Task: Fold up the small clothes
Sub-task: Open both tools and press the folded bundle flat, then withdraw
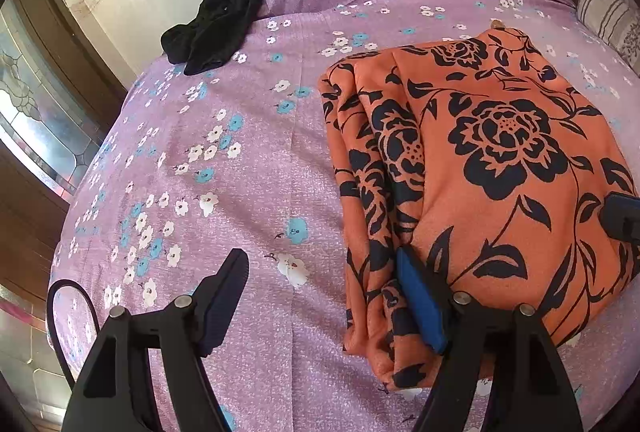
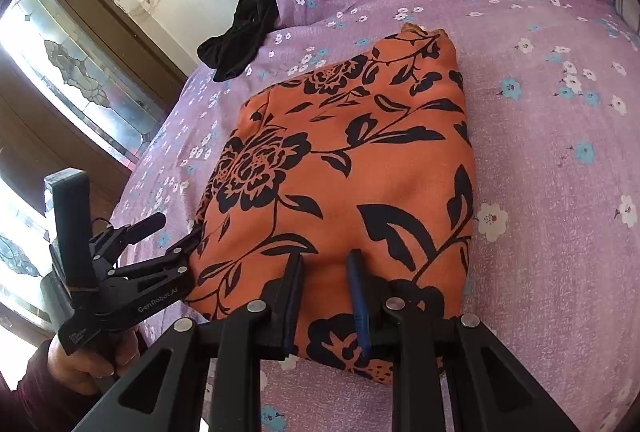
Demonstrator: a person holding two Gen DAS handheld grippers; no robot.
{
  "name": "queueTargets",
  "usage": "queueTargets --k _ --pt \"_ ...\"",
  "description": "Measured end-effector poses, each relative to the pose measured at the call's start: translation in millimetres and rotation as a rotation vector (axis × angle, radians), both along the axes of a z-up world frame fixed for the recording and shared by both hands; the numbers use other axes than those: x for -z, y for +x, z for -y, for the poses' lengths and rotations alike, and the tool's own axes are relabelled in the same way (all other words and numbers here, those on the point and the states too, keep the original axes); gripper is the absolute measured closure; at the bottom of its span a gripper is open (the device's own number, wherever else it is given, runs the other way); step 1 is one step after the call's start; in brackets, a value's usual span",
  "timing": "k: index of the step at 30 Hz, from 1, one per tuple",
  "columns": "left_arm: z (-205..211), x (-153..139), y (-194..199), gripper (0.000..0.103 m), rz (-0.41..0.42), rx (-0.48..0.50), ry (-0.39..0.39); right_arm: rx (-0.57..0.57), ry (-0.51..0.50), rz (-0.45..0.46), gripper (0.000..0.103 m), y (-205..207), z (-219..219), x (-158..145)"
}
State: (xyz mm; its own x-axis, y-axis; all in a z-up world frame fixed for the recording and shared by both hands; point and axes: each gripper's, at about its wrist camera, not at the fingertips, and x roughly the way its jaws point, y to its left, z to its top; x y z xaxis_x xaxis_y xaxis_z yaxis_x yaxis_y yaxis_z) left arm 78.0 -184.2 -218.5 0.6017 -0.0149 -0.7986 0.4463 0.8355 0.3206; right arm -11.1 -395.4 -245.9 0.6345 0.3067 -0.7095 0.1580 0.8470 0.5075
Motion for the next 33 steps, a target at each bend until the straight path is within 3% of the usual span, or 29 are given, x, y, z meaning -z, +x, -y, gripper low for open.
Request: queueTargets --k 33 --pt "-6.9 0.2 0.3 0.021 0.008 -0.024 -0.017 0.000 -0.009 0.025 0.075 -3.2 -0.6 -5.0"
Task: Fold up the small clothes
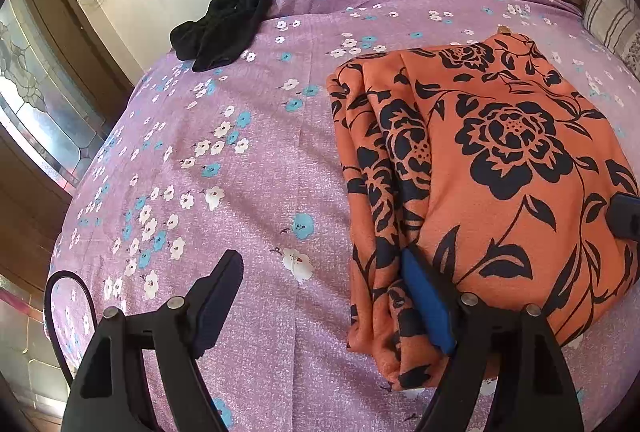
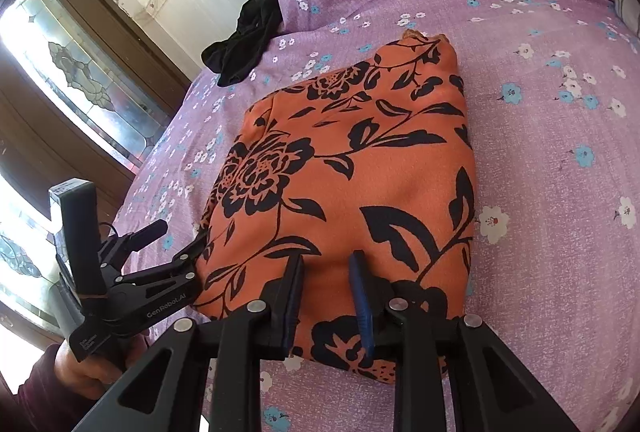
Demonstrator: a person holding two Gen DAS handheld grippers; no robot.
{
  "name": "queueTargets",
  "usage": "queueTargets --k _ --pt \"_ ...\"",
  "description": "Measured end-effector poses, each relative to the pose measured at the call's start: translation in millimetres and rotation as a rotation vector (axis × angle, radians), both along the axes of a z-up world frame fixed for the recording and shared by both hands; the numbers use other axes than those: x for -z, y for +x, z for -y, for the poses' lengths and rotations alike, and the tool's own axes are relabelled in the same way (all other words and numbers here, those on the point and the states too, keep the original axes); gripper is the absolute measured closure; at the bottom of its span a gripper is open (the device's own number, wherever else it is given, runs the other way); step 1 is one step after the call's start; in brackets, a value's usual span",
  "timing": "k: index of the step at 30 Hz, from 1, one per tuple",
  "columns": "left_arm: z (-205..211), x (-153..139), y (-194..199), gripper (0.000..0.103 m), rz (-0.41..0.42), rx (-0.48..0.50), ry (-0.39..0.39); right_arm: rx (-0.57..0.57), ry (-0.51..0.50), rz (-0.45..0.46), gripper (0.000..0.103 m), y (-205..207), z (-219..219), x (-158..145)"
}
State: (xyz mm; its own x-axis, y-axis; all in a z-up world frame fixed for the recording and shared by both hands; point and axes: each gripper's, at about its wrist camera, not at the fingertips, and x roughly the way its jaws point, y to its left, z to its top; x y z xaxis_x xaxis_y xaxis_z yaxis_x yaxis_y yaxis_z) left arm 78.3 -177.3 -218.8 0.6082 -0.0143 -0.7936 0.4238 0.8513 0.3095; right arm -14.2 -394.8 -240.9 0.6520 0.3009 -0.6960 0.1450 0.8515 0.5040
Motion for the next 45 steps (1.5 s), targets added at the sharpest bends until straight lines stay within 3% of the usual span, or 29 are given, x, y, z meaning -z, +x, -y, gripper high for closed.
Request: queueTargets --k 9,11,14,17,20,31,34,36,39,45 --pt "-1.3 -25.2 -23.6 0.022 0.037 0.004 0.006 0.045 0.000 0.113 0.075 -14.9 7.9 -23.3" --pt "-2.8 -22.9 -28.6 0.022 0.034 0.004 0.002 0.044 -0.005 0.096 0.075 -12.8 6.6 -21.3" --pt "-0.3 -4.1 -29.5 0.021 0.010 0.026 0.046 0.024 -0.001 -0.006 0.075 -1.3 2.8 -0.6" --pt "1.1 -4.9 -29.6 0.020 0.018 0.035 0.059 0.027 -0.005 0.010 0.075 -0.4 2.5 -3.5" --pt "-3.5 -13.0 -23.7 0.020 -0.019 0.015 0.020 0.033 -0.016 0.023 0.075 -4.3 1.9 -5.9" --pt "-1.7 -77.4 -45.9 0.020 0.111 0.057 -0.099 0.166 -0.097 0.263 0.075 -35.2 10.4 -51.1" --pt "2.2 -97.9 -52.4 0.020 0.134 0.061 -0.136 0.196 -0.087 0.285 0.068 -39.0 16.1 -56.6" --pt "2.6 -110.8 -54.0 0.020 0.150 0.063 -0.159 0.225 -0.109 0.291 0.040 -39.7 19.6 -60.8" --pt "3.3 -128.0 -60.8 0.015 0.172 0.072 -0.188 0.241 -0.171 0.331 0.039 -45.4 17.1 -70.2" --pt "-2.7 -154.4 -72.7 0.014 0.191 0.061 -0.246 0.267 -0.200 0.390 0.039 -56.5 15.8 -84.6"
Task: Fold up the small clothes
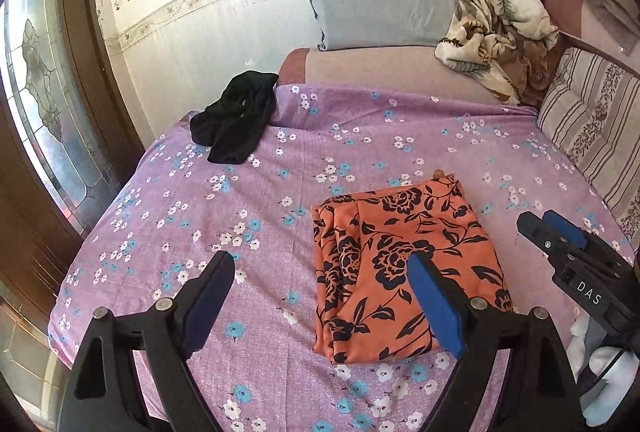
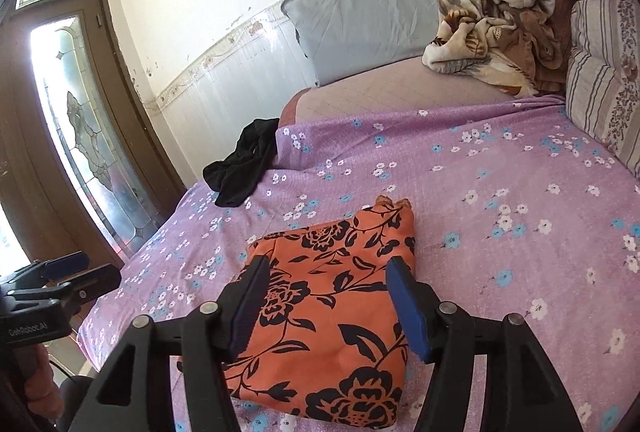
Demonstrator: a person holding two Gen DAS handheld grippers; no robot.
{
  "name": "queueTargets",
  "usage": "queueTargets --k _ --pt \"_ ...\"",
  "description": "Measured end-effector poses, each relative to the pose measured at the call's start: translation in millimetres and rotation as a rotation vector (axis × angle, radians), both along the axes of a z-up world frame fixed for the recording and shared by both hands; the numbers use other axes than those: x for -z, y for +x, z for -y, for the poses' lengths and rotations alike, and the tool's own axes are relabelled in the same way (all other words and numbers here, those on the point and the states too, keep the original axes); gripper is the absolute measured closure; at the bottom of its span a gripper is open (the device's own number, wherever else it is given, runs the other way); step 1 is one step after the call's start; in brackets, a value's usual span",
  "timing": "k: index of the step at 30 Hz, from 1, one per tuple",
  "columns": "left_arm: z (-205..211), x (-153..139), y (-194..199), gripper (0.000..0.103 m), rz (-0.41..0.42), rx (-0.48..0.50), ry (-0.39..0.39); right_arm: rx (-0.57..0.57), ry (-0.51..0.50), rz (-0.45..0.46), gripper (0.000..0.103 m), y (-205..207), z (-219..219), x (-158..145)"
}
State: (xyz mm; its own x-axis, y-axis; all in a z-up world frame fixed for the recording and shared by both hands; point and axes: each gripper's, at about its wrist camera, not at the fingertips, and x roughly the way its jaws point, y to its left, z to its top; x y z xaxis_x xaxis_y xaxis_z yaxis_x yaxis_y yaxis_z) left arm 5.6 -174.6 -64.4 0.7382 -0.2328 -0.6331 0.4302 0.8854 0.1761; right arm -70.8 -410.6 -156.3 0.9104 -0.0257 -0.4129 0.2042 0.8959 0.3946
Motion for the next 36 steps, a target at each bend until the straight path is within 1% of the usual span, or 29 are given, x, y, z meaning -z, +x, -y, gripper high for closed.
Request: queueTargets --k 6,7,9,11,15,22,24,28,30,34,36 --pt "-2.8 -26.4 -10.6 0.014 0.072 -0.044 0.009 0.059 -0.064 0.036 0.039 -31.1 -7.0 -19.4" --pt "-3.9 -31.6 -12.9 0.009 0.086 -0.045 0.001 0.070 -0.083 0.038 0.039 -38.1 -9.3 -23.2" --pt "-7.2 -42.3 -17.3 0.003 0.110 -0.051 -0.030 0.075 -0.110 0.032 0.037 -49.9 -15.3 -31.9" --pt "-10.0 -52.5 -21.5 0.003 0.131 -0.056 -0.057 0.074 -0.143 0.021 0.036 -60.2 -23.5 -41.5" --pt "-14.3 -66.8 -29.0 0.003 0.142 -0.036 -0.086 0.067 -0.201 0.005 0.036 -78.4 -41.6 -61.6" --pt "-30.7 -85.8 -43.0 0.003 0.169 -0.032 -0.099 0.066 -0.248 0.044 0.034 -101.3 -65.0 -110.0" --pt "-37.1 -92.5 -46.1 0.003 0.170 -0.035 -0.102 0.073 -0.260 0.052 0.028 -106.3 -72.1 -123.4" --pt "-52.5 -107.5 -51.1 0.003 0.191 -0.053 -0.113 0.072 -0.287 0.072 0.025 -114.2 -88.3 -147.8" --pt "-59.4 -115.2 -52.6 0.003 0.193 -0.057 -0.114 0.080 -0.308 0.079 0.016 -116.4 -97.5 -159.0" --pt "-73.7 -128.7 -56.8 0.003 0.208 -0.062 -0.124 0.076 -0.339 0.110 0.013 -118.1 -114.0 -178.3" --pt "-80.1 -134.4 -59.2 0.003 0.222 -0.068 -0.131 0.061 -0.333 0.114 0.012 -115.4 -119.5 -185.2"
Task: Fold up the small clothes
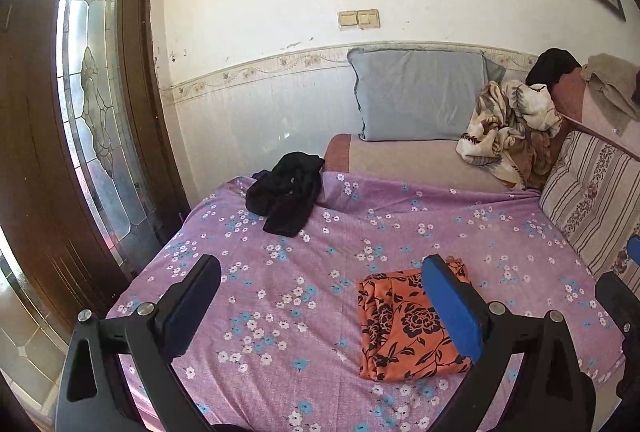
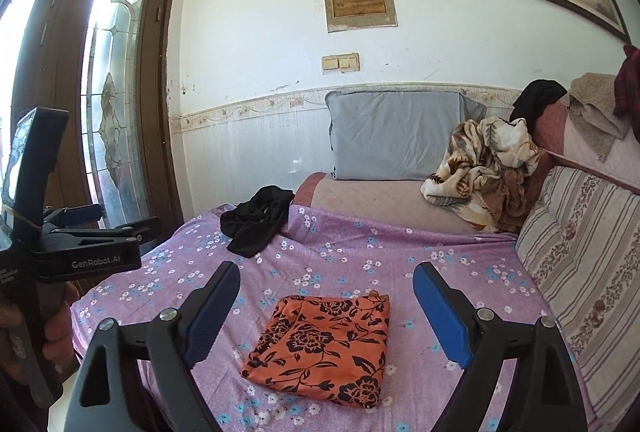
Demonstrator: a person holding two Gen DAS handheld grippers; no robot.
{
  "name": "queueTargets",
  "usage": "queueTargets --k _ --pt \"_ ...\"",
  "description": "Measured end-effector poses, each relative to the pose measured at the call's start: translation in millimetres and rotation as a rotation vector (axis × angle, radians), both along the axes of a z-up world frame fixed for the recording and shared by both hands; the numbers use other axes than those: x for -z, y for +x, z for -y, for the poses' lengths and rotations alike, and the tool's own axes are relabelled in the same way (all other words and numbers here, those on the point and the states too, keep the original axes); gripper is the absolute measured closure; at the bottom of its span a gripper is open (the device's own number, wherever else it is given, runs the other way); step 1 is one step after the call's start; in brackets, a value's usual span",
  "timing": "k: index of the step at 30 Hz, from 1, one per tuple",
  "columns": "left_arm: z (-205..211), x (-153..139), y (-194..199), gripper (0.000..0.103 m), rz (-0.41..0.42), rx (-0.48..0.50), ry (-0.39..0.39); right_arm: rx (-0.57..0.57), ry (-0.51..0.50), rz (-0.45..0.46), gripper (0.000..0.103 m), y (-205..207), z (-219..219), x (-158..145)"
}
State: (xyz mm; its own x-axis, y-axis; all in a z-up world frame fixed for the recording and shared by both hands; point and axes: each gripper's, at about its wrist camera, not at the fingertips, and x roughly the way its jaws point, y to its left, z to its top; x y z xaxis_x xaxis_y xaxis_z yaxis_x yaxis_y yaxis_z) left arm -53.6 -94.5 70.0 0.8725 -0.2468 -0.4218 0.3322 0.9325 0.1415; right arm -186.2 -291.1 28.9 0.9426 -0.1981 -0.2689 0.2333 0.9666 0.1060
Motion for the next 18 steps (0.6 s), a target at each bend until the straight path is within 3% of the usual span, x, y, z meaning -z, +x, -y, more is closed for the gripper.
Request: queueTargets --k 9,18 --pt "-28.0 -19.1 1.4 0.003 0.007 -0.033 -0.059 -0.010 -0.022 0.003 0.012 7.0 -18.0 -17.6" --pt "-40.3 -24.4 -0.5 0.003 0.023 -0.052 -0.066 -0.018 -0.029 -0.001 0.012 13.0 -27.0 -24.0"
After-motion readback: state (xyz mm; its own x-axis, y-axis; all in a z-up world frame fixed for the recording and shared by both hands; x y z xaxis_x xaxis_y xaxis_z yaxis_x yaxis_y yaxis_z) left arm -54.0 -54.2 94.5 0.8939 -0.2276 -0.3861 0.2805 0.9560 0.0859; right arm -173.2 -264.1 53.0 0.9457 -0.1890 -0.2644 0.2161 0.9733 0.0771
